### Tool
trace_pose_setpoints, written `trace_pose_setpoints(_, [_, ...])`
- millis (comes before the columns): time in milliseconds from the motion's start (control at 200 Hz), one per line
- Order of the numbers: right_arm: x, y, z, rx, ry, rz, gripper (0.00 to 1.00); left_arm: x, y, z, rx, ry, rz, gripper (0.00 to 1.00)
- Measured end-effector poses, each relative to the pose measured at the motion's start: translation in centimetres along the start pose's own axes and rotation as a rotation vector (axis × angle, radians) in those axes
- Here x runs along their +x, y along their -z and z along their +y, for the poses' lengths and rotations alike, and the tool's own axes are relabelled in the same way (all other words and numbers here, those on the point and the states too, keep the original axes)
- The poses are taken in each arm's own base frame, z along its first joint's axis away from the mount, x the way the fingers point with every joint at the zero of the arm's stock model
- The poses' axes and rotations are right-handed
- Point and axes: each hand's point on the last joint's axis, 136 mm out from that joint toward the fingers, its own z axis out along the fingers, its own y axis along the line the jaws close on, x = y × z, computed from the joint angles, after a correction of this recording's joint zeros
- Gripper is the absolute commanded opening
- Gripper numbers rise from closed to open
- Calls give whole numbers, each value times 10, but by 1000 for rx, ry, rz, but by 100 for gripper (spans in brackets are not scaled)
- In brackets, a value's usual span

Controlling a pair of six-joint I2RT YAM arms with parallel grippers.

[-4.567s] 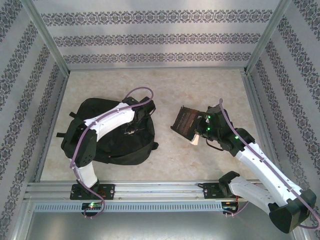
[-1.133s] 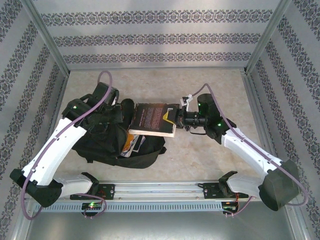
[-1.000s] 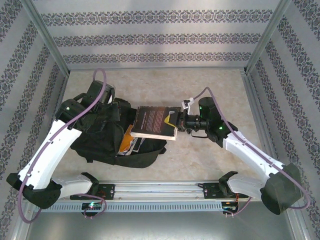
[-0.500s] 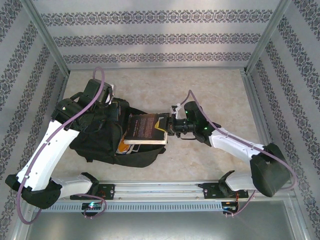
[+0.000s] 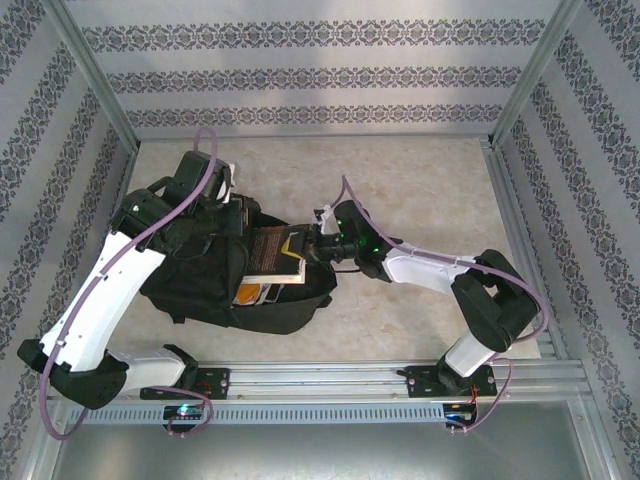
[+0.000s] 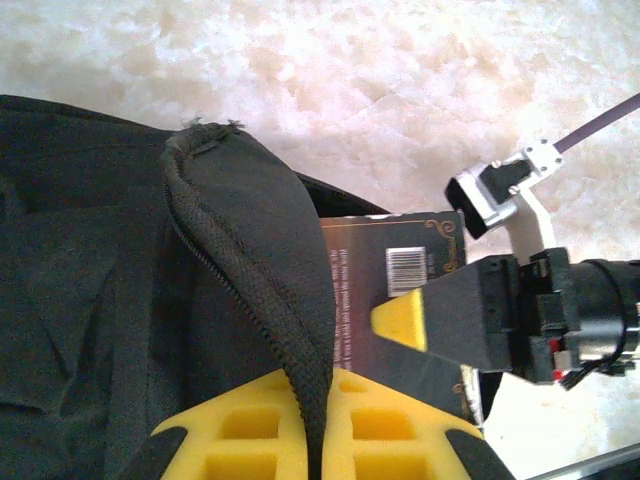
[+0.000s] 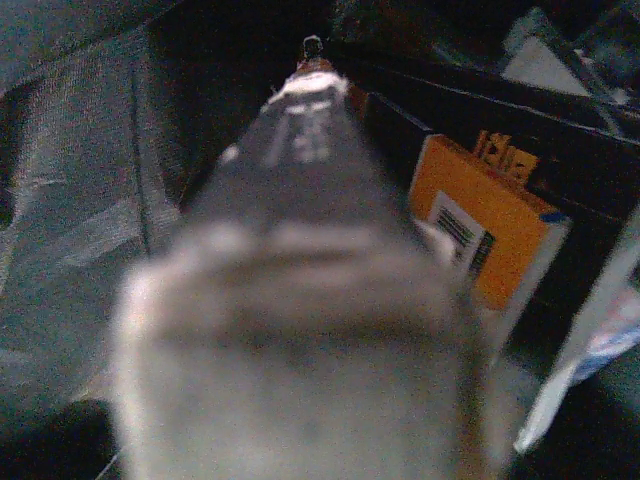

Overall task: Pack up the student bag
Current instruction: Place the book in the student bag.

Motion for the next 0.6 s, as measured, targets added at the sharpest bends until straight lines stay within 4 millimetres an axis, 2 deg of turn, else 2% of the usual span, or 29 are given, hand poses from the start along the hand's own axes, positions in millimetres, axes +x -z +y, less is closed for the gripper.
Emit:
trace_pose_setpoints(280, [-4, -38, 12, 10, 57, -44, 0, -6, -4, -10, 45, 1, -7, 0])
trace_pose_setpoints(415, [-4, -72, 18, 11, 76, -39, 0, -8, -4, -12, 54, 2, -14, 0])
trace_pose_setpoints(600, [-2, -108, 24, 1, 83, -59, 0, -10, -4, -16, 72, 7, -18, 0])
